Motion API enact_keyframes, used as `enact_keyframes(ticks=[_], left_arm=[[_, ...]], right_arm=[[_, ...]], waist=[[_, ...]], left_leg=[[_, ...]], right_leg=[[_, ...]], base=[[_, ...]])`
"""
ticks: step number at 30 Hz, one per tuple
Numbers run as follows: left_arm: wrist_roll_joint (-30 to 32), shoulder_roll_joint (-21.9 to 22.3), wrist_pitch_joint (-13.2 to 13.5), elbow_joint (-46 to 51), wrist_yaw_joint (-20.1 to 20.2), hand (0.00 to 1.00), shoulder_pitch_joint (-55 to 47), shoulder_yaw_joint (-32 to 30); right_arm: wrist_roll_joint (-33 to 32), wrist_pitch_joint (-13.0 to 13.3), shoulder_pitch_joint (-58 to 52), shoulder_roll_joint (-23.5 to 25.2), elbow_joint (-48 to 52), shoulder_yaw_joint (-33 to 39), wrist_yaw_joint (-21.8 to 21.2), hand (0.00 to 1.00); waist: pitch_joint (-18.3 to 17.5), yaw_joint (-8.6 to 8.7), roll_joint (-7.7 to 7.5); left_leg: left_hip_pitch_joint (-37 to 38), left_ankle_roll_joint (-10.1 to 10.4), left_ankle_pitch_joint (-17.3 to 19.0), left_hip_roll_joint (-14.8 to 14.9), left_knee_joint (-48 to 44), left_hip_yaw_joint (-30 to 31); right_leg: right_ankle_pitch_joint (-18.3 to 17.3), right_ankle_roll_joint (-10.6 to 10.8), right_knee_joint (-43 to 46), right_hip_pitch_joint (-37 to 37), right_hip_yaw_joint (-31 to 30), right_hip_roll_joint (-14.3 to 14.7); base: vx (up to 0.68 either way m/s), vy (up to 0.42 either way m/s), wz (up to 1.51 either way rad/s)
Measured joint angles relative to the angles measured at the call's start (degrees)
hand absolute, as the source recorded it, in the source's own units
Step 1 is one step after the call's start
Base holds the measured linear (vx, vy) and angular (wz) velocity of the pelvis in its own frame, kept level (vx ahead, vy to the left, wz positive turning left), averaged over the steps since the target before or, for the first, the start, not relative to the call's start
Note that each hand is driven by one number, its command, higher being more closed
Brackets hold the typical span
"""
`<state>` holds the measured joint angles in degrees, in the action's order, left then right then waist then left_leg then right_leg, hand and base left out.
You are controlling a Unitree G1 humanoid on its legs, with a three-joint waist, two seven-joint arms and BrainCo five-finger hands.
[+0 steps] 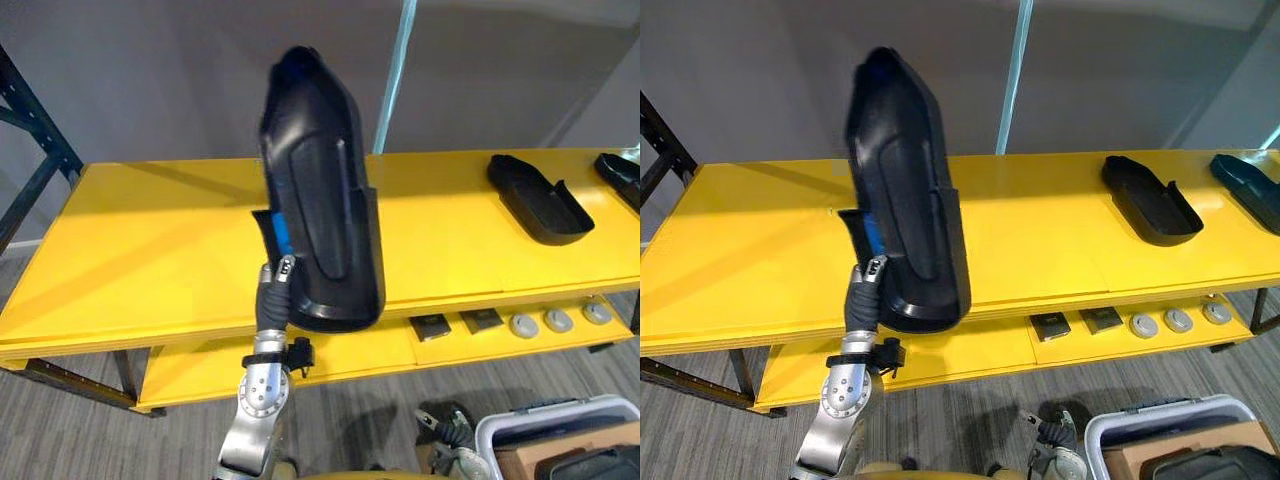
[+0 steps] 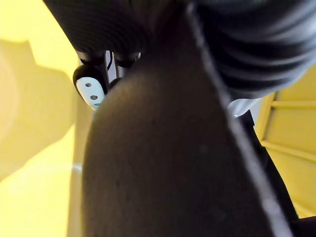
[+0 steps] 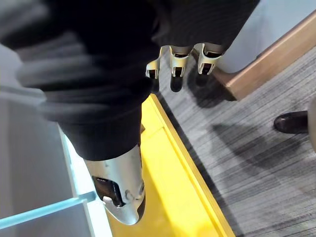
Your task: Walk over and take plastic housings, then place them on the shelf
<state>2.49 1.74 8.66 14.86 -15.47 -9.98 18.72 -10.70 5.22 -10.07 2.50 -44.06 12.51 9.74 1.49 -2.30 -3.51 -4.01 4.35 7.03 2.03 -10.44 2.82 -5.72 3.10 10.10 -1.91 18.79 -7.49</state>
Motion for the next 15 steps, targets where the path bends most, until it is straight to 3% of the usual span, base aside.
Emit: enact_keyframes(ticks=[7,11,15], left_arm=[[1.06,-0.27,-0.25,-0.6,-0.08,1.0,0.27,-0.73],[2.84,-0.35,-1.31,-5.69,-1.6,1.0,5.77,-2.24],[3.23,-1.93,-2.22,-12.81,-3.63,1.0,11.71,-6.45]], right_arm=[[0.15,0.14,-0.39,-0.39,-0.09,0.06,-0.04,0.0],[1.23,0.08,-1.12,-0.43,-2.77,0.18,-0.24,0.0],[1.97,-0.25,-1.72,-0.42,-3.0,0.47,-1.27,0.0]], waist=[[-0.71,-0.04,-0.62],[-0.79,0.17,-0.6],[-1.85,1.86,0.38]], left_leg=[[1.59,-0.02,-1.94,0.4,2.98,-1.82],[2.82,-0.63,-2.97,1.15,5.93,-2.58],[4.5,-0.34,-5.68,1.94,10.65,-3.83]], right_leg=[[1.94,-0.87,-3.65,1.25,-1.9,1.02],[2.44,-0.98,-4.65,1.53,-3.15,2.07],[5.04,-1.16,-8.06,1.78,-4.41,3.36]], base=[[-0.01,-0.012,-0.07],[-0.13,-0.022,-0.09],[-0.13,-0.037,-0.19]])
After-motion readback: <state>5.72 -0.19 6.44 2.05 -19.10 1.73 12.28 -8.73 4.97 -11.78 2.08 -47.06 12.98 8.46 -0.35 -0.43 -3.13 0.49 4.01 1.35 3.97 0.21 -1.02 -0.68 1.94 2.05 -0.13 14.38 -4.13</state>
